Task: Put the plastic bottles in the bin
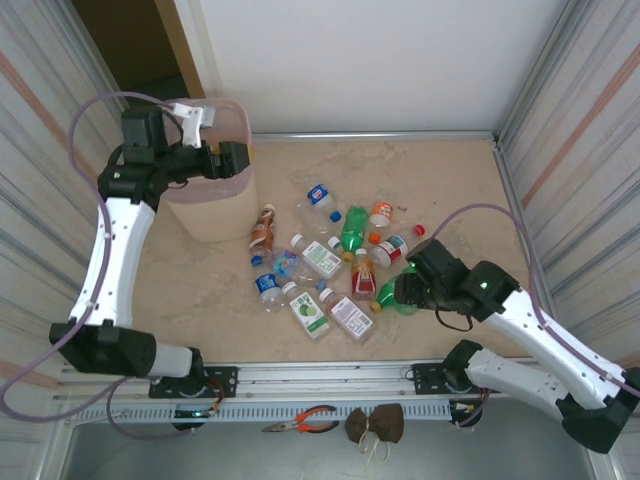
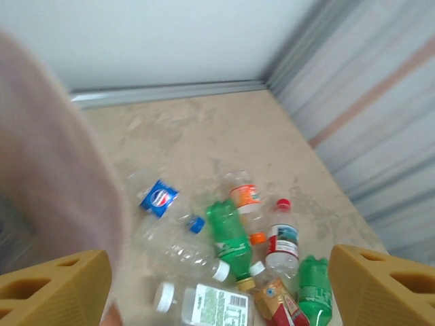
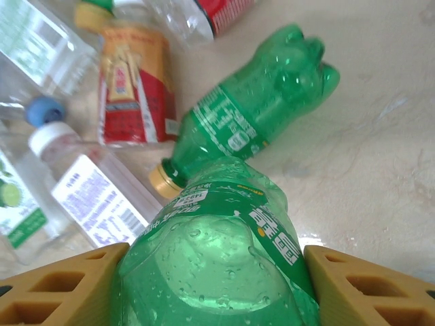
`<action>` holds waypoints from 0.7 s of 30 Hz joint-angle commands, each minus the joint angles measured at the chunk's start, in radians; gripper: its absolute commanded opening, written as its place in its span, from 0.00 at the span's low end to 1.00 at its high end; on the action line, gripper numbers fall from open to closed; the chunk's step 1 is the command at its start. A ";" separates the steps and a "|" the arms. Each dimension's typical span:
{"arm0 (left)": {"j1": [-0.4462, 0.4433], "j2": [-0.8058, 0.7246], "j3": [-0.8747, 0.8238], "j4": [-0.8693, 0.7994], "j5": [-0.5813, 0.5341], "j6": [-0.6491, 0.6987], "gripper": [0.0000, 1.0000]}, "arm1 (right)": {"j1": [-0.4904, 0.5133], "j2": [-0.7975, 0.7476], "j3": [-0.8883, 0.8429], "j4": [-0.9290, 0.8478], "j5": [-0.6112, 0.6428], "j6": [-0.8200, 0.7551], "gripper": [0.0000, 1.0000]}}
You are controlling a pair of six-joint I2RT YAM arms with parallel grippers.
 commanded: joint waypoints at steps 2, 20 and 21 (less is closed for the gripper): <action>-0.042 -0.099 -0.090 0.200 0.193 0.158 0.82 | -0.080 -0.022 0.089 -0.019 -0.089 -0.116 0.60; -0.399 -0.135 -0.233 0.078 0.266 0.560 0.82 | -0.195 0.054 0.288 0.208 -0.532 -0.322 0.55; -0.421 -0.123 -0.230 0.061 0.260 0.571 0.82 | -0.195 0.059 0.291 0.224 -0.550 -0.324 0.54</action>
